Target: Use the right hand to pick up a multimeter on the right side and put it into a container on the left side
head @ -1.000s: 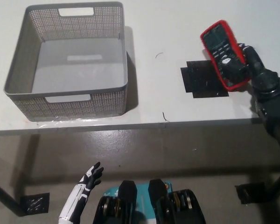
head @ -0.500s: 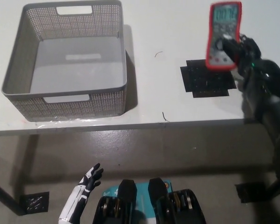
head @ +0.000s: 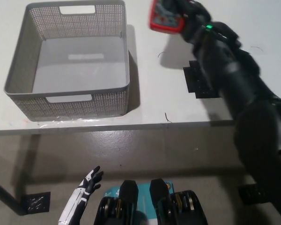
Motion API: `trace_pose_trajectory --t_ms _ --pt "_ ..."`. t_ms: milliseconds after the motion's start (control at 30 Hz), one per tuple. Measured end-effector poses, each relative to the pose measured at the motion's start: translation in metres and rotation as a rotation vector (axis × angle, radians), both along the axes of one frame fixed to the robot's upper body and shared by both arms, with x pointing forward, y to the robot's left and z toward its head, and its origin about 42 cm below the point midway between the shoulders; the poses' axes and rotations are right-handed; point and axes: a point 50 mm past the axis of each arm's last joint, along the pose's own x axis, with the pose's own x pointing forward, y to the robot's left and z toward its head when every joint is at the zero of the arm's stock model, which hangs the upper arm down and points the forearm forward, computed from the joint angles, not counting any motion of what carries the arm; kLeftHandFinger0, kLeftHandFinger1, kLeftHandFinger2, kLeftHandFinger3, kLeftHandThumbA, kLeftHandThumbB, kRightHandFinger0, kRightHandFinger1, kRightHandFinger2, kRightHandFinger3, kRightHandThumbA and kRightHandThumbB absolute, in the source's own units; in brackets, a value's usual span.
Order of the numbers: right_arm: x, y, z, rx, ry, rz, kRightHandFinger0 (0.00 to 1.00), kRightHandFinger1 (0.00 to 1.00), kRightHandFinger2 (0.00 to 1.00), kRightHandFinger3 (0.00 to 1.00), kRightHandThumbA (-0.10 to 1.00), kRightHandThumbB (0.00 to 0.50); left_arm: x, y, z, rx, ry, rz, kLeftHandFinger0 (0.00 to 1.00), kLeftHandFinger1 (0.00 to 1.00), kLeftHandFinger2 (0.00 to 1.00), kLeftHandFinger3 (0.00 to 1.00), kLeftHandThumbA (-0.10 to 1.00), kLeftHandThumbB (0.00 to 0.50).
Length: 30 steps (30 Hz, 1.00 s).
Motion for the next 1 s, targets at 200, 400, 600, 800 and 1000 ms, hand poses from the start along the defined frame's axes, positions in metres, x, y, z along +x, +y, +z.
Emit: trace_pose_trajectory --t_ms 200,400,600,800,1000 --pt "-0.015 0.057 0.009 0.001 -0.017 0.106 0.0 0.28 0.84 0.81 -0.1 0.172 -0.012 -0.003 -0.008 -0.003 0.026 -0.011 1.0 1.0 1.0 1.0 1.0 0.457" --pt "-0.033 0.102 0.002 -0.134 -0.052 0.208 0.0 0.36 0.76 0.67 -0.1 0.192 -0.016 -0.008 -0.01 -0.003 0.027 -0.032 1.0 1.0 1.0 1.0 1.0 0.442" --pt "-0.046 0.126 -0.015 -0.506 -0.147 0.282 0.03 0.42 0.75 0.68 -0.1 0.22 -0.016 -0.009 -0.01 -0.004 0.023 -0.037 1.0 1.0 1.0 1.0 1.0 0.459" --pt "-0.053 0.122 -0.054 -0.873 -0.194 0.31 0.45 0.57 0.65 0.68 -0.1 0.283 -0.016 -0.009 -0.01 -0.003 0.023 -0.037 1.0 1.0 1.0 1.0 1.0 0.438" --pt "-0.058 0.128 -0.062 -1.217 -0.332 0.343 0.9 1.0 1.0 1.0 0.6 0.362 -0.016 -0.008 -0.008 0.001 0.017 -0.042 1.0 1.0 1.0 1.0 1.0 0.442"
